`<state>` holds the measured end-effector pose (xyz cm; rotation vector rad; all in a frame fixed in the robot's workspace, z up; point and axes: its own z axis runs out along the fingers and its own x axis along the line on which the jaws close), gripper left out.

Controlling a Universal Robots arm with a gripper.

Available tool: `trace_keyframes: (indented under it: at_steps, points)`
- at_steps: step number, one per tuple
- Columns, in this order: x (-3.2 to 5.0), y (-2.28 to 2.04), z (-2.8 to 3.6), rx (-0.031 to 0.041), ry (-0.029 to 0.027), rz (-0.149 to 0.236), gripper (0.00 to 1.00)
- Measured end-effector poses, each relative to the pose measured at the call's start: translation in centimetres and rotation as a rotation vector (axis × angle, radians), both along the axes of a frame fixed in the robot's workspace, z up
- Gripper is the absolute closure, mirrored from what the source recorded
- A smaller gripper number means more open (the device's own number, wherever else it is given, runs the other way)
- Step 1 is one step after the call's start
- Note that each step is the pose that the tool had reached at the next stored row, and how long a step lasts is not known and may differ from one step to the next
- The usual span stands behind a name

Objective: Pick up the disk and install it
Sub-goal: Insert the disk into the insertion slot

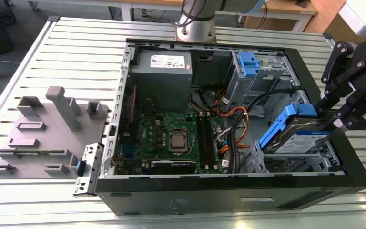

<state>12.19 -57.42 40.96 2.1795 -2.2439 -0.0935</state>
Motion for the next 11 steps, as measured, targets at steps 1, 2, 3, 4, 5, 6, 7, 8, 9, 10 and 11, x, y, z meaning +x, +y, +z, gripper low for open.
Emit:
trace_keyframes:
  at_steps: [1,2,3,4,5,6,7,8,9,10,11]
  points:
    - [0.00,0.00,-0.19,-0.0001,0.0000,0.000,0.65]
    - [0.00,0.00,-0.37,-0.0001,0.0000,0.000,0.65]
    - [0.00,0.00,-0.55,-0.0001,0.0000,0.000,0.65]
    - [0.00,0.00,-0.73,-0.0002,0.0000,0.000,0.65]
    - [0.00,0.00,-0.91,-0.0002,0.0000,0.000,0.65]
    - [0.00,-0.01,-1.09,-0.0002,0.0000,0.000,0.65]
    - [0.00,-0.01,-1.27,-0.0002,0.0000,0.000,0.65]
    - [0.00,-0.01,-1.47,-0.0002,0.0000,0.000,0.65]
    - [0.00,-0.01,-1.64,-0.0002,0.0000,0.000,0.65]
    - [0.00,-0.01,-1.83,-0.0002,0.0000,0.000,0.65]
    - [0.00,-0.01,-2.00,-0.0003,0.0000,0.000,0.65]
